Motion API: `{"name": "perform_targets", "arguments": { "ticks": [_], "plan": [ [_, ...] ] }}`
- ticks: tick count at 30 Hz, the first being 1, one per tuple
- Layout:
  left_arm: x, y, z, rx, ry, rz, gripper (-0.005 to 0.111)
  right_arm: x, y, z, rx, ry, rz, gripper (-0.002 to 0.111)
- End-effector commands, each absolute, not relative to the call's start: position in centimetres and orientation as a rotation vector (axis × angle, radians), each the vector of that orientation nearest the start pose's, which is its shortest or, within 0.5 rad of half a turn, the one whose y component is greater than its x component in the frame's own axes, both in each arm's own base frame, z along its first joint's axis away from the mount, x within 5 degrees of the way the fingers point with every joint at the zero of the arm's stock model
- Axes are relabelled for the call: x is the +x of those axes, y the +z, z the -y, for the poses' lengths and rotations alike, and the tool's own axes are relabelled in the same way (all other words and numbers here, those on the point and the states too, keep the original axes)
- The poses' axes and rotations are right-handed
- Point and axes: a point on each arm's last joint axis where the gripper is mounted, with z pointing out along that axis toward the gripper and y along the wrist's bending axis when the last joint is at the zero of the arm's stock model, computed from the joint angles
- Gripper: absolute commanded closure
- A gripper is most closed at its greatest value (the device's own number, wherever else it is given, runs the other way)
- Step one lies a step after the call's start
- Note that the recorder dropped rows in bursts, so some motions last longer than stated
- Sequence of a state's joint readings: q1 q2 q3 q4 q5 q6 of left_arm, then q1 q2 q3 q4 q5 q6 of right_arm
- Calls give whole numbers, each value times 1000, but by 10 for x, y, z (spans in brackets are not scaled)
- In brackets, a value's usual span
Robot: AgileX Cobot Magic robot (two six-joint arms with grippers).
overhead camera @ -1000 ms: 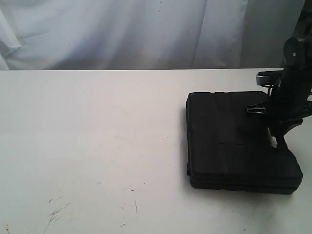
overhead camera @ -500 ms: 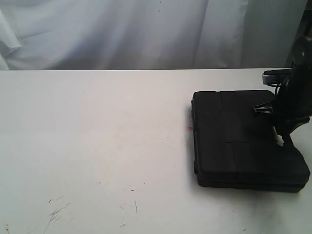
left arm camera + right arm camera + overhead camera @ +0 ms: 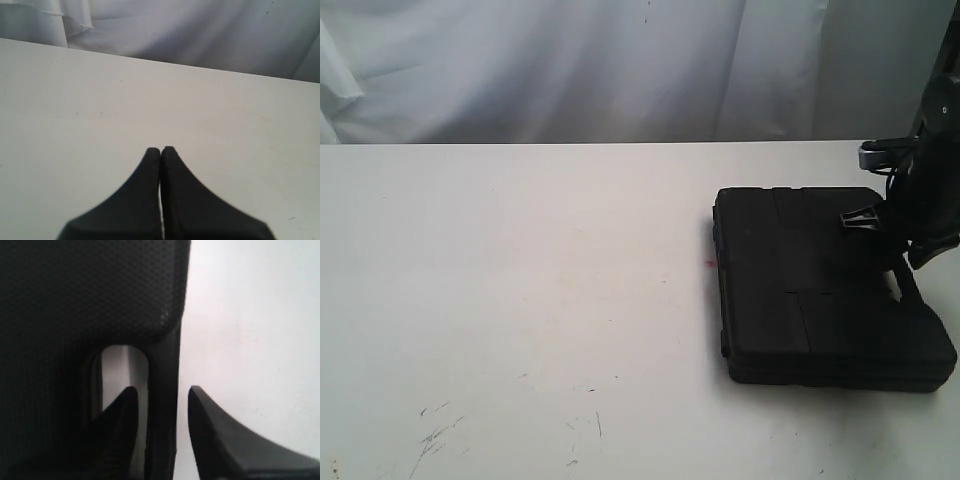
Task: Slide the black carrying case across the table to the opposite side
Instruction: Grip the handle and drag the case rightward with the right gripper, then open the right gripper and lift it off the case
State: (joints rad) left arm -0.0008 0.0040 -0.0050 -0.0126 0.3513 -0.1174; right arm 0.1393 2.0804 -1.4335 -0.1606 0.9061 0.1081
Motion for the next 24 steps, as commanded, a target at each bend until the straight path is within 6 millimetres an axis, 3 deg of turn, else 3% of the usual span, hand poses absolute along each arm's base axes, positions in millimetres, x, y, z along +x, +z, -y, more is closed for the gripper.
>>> {"name": "perform_targets", "arguments": {
  "ticks": [1, 4, 8, 17, 18, 23, 24],
  "plan": [
    [54, 182, 1, -117, -107, -1822, 107, 403, 149, -44, -174, -156, -2999, 63],
    [54, 182, 1, -117, -107, -1822, 107, 402, 149, -44, -174, -159, -3007, 62],
    [54, 182, 1, -117, -107, -1822, 107, 401, 164, -41, -163, -161, -2976, 62],
    [54, 182, 1, -117, -107, -1822, 107, 385, 231, -46, -20, 47, -2845, 65],
    [54, 182, 1, -117, -107, -1822, 107, 381, 243, -46, -7, 75, -2825, 69],
    [54, 182, 1, -117, -107, -1822, 107, 352, 301, -53, -3, 249, -2705, 108],
    [54, 182, 1, -117, -107, -1822, 107, 346, 312, -54, -18, 268, -2673, 108]
  ]
}}
